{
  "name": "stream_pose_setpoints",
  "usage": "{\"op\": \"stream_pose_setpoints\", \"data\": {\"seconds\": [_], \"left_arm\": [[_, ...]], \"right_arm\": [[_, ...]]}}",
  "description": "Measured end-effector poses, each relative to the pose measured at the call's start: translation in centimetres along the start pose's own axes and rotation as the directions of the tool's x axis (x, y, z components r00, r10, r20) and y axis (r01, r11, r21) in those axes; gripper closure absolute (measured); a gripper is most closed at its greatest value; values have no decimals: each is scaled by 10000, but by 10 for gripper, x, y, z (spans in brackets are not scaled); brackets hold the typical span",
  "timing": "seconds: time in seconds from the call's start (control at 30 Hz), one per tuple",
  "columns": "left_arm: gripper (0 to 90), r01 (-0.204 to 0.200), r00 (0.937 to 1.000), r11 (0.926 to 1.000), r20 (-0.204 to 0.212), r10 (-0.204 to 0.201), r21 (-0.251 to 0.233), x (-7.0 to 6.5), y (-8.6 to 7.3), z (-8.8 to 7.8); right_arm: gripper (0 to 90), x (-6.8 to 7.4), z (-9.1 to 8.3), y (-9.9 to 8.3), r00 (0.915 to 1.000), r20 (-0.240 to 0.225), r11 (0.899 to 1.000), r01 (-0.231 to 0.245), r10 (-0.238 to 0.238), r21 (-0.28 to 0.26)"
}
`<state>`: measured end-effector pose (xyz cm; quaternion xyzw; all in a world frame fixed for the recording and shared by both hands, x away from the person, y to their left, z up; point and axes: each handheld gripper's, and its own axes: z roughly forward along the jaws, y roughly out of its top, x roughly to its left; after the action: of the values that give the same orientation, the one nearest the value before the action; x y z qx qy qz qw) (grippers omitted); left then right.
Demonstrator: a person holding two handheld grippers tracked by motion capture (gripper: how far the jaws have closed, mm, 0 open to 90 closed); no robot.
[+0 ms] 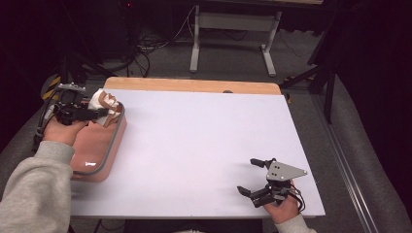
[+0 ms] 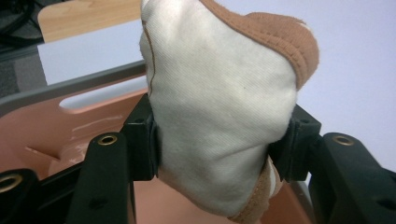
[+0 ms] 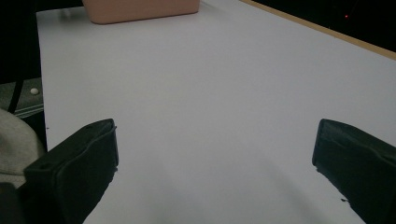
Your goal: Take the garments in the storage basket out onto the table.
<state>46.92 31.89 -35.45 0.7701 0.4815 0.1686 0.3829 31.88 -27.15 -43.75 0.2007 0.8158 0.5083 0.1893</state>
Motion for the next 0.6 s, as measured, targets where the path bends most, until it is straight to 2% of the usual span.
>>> {"op": "stream_pose_setpoints", "data": {"seconds": [0.13,0.4,0.6], "left_arm": [[448,7,9998,9990,197,2,-449,-7,3,-9],[448,-109,9991,9962,407,145,-868,-19,8,-17],[445,-180,9962,9920,827,285,-1251,-28,10,-23]], "right_arm": [[9,0,0,0,10000,7,10000,0,0,-13],[9,0,-1,0,10000,-23,10000,2,-2,-23],[9,0,-1,0,10000,-25,10000,5,-5,-31]]}}
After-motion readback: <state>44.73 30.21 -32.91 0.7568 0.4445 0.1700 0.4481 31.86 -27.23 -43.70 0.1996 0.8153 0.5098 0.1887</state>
